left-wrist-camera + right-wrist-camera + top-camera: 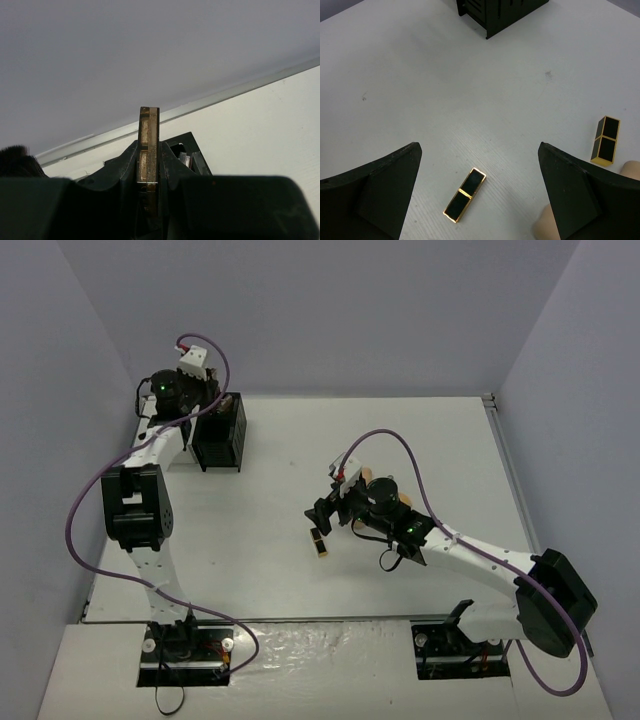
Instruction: Organize the makeup
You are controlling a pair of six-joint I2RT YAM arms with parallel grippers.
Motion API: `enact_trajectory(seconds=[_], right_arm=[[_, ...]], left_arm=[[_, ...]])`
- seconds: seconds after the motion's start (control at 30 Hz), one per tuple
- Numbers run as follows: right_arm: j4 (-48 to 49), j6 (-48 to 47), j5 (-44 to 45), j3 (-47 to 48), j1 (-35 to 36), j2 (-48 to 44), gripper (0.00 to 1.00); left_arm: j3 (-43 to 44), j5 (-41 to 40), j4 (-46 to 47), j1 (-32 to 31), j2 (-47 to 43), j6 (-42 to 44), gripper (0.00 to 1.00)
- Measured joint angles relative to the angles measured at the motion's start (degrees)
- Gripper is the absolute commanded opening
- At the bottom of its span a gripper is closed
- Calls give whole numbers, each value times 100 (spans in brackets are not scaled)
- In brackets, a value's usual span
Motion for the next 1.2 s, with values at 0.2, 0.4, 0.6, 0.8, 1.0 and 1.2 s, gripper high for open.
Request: enact_trajectory(seconds=[0.2,0.4,0.6,0.8,1.0,1.2], right_arm=[[2,2,-17,-44,0,0,100],[-1,2,-52,-63,0,-1,100],[-143,7,-34,-63,0,-130,100],[-579,230,434,-37,-24,-519,100],[-1191,693,1414,46,-154,-813,100],[-1720,1416,2362,-161,-426,-1293,100]], left_arm=[[-52,1,67,0,0,-16,38],[-118,-28,145,-1,-49,-203,63],[-605,-386,-45,-88,-793,-620,83],[-870,-1619,-958,-1029,-2416,-941,88],[-1174,-2735,-1981,-2291,-3851,-1677,93],[-1927,-3713,-3235,-3435,-4439,-2802,93]])
